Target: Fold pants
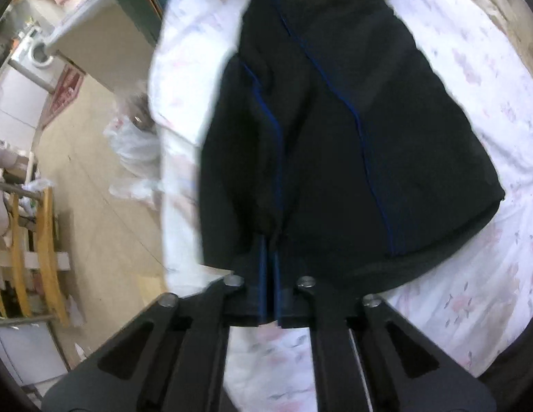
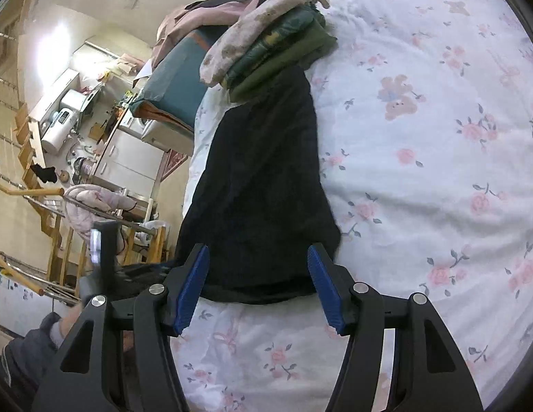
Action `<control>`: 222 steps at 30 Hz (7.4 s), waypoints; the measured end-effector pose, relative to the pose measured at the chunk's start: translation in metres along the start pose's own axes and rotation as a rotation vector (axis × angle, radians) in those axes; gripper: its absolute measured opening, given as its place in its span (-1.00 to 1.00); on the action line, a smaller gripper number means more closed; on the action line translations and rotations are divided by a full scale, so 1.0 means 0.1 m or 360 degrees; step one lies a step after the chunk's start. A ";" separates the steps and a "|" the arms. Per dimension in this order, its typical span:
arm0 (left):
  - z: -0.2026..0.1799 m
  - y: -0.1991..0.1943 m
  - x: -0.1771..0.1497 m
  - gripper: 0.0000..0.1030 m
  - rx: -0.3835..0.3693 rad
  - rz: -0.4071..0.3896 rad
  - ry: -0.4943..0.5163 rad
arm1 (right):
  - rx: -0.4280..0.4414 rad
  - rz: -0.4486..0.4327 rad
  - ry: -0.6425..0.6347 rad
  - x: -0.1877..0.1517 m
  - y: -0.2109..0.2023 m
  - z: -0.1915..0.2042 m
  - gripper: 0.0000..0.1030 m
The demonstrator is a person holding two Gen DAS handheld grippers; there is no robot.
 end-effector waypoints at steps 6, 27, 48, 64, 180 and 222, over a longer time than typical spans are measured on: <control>0.47 0.10 0.04 -0.74 0.0091 0.0116 -0.0143 | 0.0017 0.0007 0.0013 0.02 0.04 0.02 0.22; 0.15 0.54 0.03 0.17 -0.0316 0.0226 -0.0291 | 0.0088 0.0402 0.0265 -0.30 1.05 -0.36 0.30; 0.16 -0.97 0.00 -0.92 -0.0639 -0.0104 -0.0428 | 0.0271 0.0166 0.0020 -0.15 0.05 0.52 -0.77; -0.21 -3.25 0.77 -0.92 -0.1227 -0.0774 -0.0621 | 0.0332 -0.0419 -0.0088 0.90 -2.37 1.69 -0.77; -1.20 1.08 2.49 0.49 -0.0593 -0.0184 0.0047 | -0.0336 0.0202 -0.0087 1.84 0.59 -1.19 0.24; -1.80 -0.85 1.33 -0.71 -0.0662 -0.0875 0.1056 | -0.0237 0.0118 -0.0805 0.94 -0.40 -0.22 -0.59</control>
Point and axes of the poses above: each gripper's, at about its wrist camera, not at the fingertips, and y roughly the way its jaws point, z to its left, x to its top, the point moved 7 cm from there along y, roughly the way its jaws point, and after that the axes turned 7 degrees about -z, right-handed, at the moved point
